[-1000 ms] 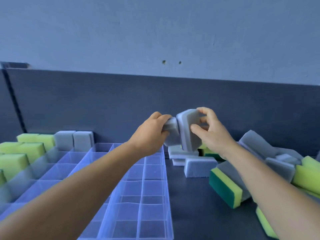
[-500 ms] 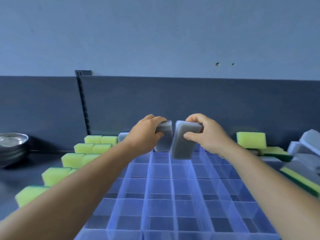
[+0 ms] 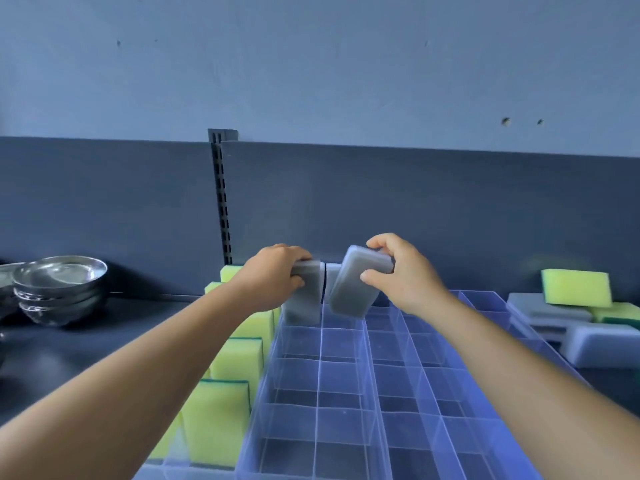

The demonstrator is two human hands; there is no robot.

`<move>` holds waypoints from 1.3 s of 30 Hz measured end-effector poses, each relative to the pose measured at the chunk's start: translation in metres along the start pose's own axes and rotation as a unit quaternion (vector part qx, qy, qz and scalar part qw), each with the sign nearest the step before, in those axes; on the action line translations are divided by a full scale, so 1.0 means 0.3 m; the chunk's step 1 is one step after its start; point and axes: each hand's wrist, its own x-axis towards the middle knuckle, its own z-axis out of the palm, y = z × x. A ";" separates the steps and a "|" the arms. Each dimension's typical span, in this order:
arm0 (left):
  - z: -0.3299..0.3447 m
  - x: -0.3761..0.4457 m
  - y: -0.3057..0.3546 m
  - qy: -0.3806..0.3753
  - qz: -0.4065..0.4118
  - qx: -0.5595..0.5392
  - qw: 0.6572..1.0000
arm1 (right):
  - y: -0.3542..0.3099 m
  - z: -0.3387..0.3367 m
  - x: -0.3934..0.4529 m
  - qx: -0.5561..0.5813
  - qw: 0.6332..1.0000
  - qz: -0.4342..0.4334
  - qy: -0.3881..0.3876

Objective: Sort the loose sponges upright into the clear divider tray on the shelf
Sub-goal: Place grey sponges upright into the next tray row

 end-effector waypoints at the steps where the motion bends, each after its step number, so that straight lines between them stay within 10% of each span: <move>1: 0.007 0.003 -0.006 -0.008 -0.003 0.002 1.000 | 0.001 0.017 0.010 -0.004 1.000 0.001 -0.011; 39: 0.083 -0.003 0.165 -0.065 0.096 0.136 0.984 | 0.005 -0.014 -0.107 -0.284 0.955 0.004 -0.082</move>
